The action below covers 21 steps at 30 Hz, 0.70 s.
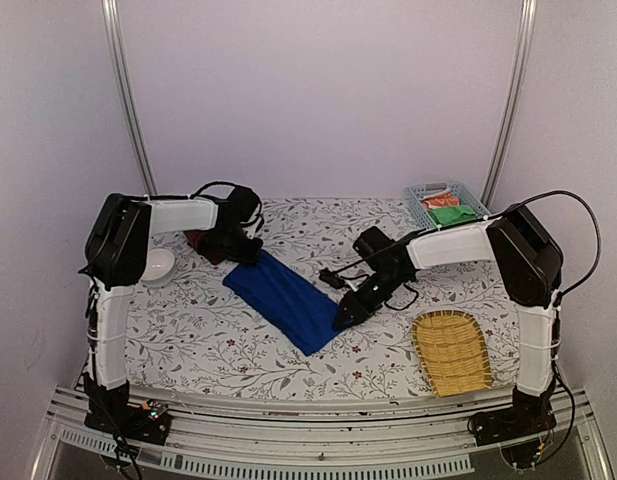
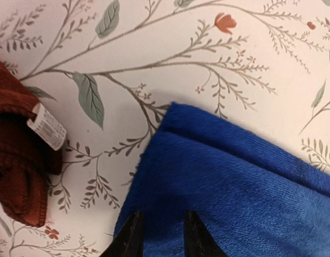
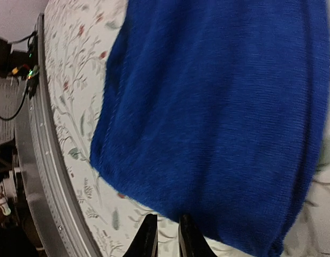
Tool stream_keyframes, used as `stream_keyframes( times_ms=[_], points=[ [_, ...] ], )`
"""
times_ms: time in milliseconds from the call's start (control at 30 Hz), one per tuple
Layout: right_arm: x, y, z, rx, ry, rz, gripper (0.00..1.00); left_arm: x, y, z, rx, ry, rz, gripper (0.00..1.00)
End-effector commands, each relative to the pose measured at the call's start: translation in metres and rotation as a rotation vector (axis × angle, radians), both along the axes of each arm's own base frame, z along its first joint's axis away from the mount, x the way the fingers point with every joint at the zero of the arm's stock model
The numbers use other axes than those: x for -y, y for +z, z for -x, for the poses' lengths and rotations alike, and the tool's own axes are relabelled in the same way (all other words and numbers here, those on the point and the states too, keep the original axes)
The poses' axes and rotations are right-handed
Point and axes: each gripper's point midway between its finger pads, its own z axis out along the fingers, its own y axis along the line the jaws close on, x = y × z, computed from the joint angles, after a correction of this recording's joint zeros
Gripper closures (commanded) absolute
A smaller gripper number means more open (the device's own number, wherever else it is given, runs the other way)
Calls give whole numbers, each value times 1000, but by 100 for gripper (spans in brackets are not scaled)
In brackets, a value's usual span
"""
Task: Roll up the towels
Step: Adjust the towel at the center of the board.
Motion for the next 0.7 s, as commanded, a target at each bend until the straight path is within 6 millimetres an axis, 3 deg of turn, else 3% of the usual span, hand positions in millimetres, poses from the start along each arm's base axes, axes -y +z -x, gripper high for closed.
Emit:
stream_keyframes(
  times_ms=[0,133,267,467,667],
  points=[
    [-11,40,21,44,106,-69,78,15,37,-5,99,-87,-70,70],
    [1,43,-8,82,71,-58,77,30,61,21,127,-82,-44,69],
    [1,48,-32,137,52,-78,77,39,53,50,76,-46,86,69],
    [-23,47,-71,234,69,-102,77,2,23,60,-1,103,36,70],
    [-30,22,-64,136,66,-123,78,-19,5,52,-30,87,52,70]
  ],
)
